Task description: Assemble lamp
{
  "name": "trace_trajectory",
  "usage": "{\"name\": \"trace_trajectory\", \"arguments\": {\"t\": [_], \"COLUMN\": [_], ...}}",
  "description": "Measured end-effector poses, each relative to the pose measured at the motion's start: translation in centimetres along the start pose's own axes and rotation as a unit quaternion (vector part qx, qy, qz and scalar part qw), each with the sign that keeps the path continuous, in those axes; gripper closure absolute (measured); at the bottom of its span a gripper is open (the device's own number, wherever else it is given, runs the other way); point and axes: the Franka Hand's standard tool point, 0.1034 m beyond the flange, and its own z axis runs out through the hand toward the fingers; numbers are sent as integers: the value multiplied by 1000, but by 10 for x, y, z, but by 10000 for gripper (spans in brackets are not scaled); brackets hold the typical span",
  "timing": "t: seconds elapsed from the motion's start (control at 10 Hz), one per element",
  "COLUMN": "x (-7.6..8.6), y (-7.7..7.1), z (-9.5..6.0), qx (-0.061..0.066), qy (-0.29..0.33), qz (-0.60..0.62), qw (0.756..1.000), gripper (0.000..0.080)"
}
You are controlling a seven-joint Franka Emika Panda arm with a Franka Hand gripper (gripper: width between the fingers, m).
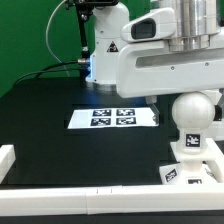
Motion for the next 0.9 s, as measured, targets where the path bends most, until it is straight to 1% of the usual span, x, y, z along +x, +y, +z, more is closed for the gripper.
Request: {"name": "trace_trajectory", "arguments": {"t": [0.1, 0.2, 0.3, 0.6, 0.7, 0.9], "x": [0, 0, 0, 0, 0, 1], "y": [1, 1, 1, 2, 2, 2], "z": [0, 0, 0, -1, -1, -1], "qx": [0, 0, 0, 0, -1, -1], "qy": [0, 0, 0, 1, 0, 0], "qz": [9, 18, 20, 150, 200, 327], "qw": [1000, 1000, 1000, 989, 980, 945], "gripper": [101, 218, 225, 225, 225, 225]}}
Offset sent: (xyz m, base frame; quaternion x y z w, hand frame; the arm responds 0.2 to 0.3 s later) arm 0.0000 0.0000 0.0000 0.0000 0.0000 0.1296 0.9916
